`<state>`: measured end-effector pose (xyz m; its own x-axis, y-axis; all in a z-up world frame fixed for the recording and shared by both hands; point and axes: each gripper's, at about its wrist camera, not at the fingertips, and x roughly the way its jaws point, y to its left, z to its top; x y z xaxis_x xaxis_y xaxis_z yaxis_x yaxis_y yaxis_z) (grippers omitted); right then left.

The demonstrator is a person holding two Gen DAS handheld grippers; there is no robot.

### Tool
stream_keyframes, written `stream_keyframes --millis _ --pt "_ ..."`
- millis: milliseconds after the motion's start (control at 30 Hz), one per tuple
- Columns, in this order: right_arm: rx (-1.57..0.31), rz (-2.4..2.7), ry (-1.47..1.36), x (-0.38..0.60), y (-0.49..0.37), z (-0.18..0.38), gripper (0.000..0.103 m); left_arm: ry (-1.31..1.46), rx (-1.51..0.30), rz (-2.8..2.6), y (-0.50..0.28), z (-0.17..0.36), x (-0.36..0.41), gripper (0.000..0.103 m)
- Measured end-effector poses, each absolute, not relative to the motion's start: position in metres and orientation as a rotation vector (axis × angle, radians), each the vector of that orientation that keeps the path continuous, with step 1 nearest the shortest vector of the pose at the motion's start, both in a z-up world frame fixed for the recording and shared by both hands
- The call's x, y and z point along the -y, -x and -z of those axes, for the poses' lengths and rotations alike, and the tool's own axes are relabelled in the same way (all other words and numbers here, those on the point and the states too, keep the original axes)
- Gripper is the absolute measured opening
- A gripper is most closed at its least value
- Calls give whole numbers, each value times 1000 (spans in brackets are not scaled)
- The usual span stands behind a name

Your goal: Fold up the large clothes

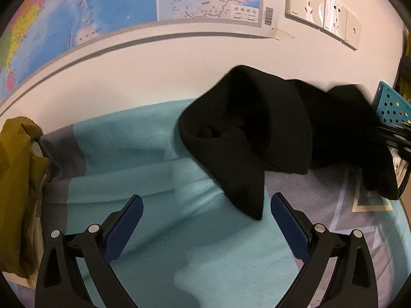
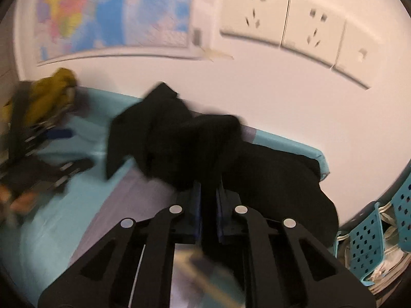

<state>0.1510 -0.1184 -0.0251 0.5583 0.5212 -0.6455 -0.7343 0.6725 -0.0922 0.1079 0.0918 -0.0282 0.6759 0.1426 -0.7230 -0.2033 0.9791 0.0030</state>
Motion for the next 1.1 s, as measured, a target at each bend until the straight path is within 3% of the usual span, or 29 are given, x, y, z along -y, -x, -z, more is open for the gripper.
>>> stream_keyframes --millis 67,133,167,200,400,433,467,500,533,600,800,900,1100 --pt "-637 -804 385 131 -136 23 28 57 -801 -200 -107 27 -93 96" --pt "-606 -758 420 128 -134 28 80 35 -796 -208 -109 27 -96 96" --pt "-582 -742 435 126 -133 32 90 26 -797 -211 -110 27 -97 96" --pt "-565 -737 454 119 -135 33 97 20 -797 -216 -111 27 -98 96" --pt "-608 -787 459 74 -175 52 97 30 -800 -223 -110 30 -94 96" --pt "-624 -799 455 67 -179 56 90 27 -800 -222 -111 30 -94 96" --pt "-641 -806 462 59 -185 60 76 24 -802 -221 -112 31 -95 96" --pt "-666 -816 470 54 -189 63 35 24 -801 -221 -112 32 -101 96" --pt "-706 -820 471 49 -195 65 7 25 -804 -221 -112 32 -103 96" --pt "-695 -792 461 53 -193 53 7 29 -805 -222 -113 32 -108 96" --pt "-407 -700 291 115 -174 -55 7 27 -754 -162 -117 24 -116 96" --pt "-349 -643 193 156 -172 -98 7 10 -710 -99 -123 18 -111 96" --pt "-319 -602 94 209 -172 -129 7 -50 -601 213 -128 4 -60 96"
